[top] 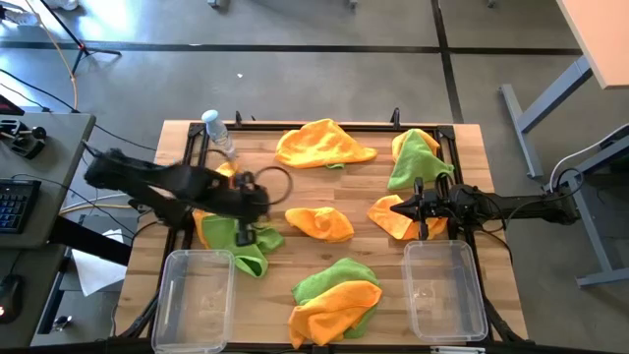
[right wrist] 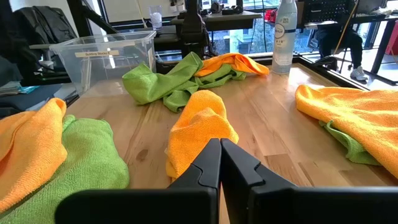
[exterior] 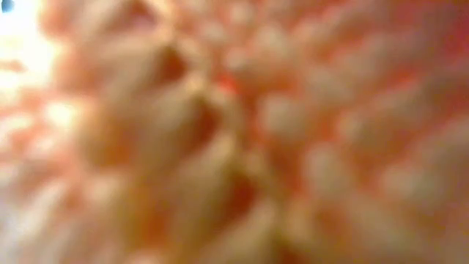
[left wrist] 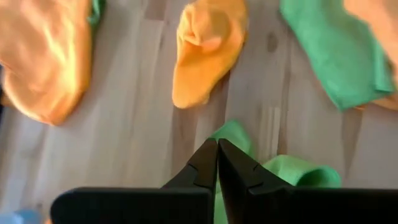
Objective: Sort microfiber towel by color & place in baskets
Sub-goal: Put the green towel into the left transparent bin
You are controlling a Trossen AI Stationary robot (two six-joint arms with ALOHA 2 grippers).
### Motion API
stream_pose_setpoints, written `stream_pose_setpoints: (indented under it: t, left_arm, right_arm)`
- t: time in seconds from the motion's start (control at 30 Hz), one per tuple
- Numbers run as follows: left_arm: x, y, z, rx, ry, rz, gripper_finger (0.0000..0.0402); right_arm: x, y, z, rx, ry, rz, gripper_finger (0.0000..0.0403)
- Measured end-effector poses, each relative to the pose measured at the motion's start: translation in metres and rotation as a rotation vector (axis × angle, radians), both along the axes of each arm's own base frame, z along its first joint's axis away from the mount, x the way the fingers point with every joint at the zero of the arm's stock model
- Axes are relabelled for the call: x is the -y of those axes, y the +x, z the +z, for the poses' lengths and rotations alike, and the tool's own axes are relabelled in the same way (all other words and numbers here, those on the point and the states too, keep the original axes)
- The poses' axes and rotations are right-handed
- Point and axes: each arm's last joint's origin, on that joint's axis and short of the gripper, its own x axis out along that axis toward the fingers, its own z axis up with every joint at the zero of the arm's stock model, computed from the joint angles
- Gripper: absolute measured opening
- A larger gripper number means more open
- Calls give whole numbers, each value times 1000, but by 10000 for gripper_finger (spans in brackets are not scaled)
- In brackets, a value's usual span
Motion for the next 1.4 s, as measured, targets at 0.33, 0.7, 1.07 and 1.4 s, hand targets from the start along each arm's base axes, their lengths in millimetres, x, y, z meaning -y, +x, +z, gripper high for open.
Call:
stream_pose_setpoints:
  t: [0.33, 0.7, 1.07, 1.4]
  left_arm:
    - [0, 66, -91, -366, -119, 13, 106]
    - [-1, 78, -162, -739, -115, 112, 201]
    - [0, 79, -207, -960, -89, 59, 209]
    - [5, 82, -232, -1017, -92, 44, 115]
  right_arm:
    - [0, 0, 0, 0, 0, 0, 0]
    - [0, 0, 0, 0, 0, 0, 0]
    - [0, 0, 0, 0, 0, 0, 0]
    - [0, 0, 0, 0, 0, 0, 0]
